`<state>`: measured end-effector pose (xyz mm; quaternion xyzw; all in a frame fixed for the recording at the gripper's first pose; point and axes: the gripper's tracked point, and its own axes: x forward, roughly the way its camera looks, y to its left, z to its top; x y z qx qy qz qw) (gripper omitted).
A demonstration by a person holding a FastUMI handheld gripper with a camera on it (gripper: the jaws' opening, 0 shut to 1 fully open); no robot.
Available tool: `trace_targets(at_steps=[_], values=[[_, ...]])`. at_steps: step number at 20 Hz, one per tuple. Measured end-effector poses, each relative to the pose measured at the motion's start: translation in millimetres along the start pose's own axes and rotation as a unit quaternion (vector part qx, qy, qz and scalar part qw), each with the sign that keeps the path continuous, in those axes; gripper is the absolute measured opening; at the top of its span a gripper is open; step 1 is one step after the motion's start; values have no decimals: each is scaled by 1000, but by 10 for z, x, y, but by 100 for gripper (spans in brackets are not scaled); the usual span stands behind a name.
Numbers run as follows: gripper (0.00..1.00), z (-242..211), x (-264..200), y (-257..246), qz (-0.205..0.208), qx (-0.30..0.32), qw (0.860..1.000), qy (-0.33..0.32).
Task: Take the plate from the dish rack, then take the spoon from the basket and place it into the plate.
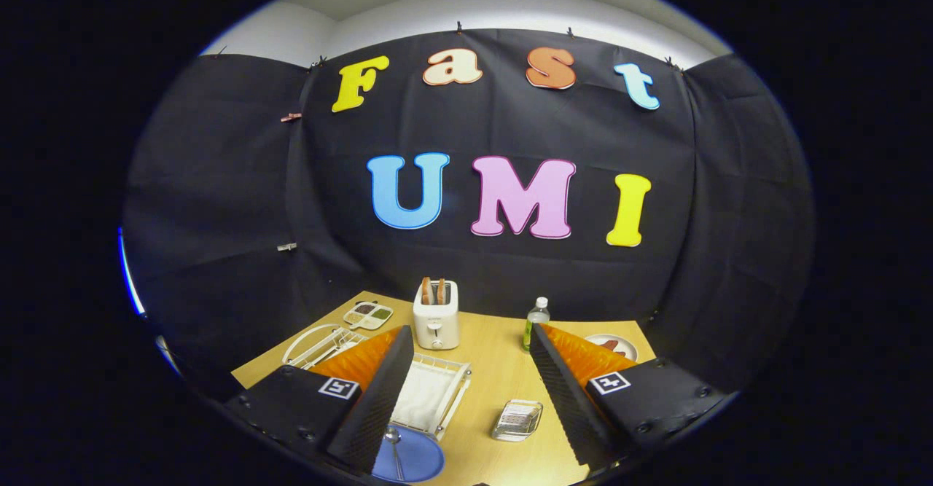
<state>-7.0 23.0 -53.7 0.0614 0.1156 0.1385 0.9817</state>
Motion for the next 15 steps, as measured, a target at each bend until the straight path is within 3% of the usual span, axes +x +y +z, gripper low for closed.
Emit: trace_targets(at_steps=[15], values=[[96,-70,-159,-219,-27,-3,1000,10]])
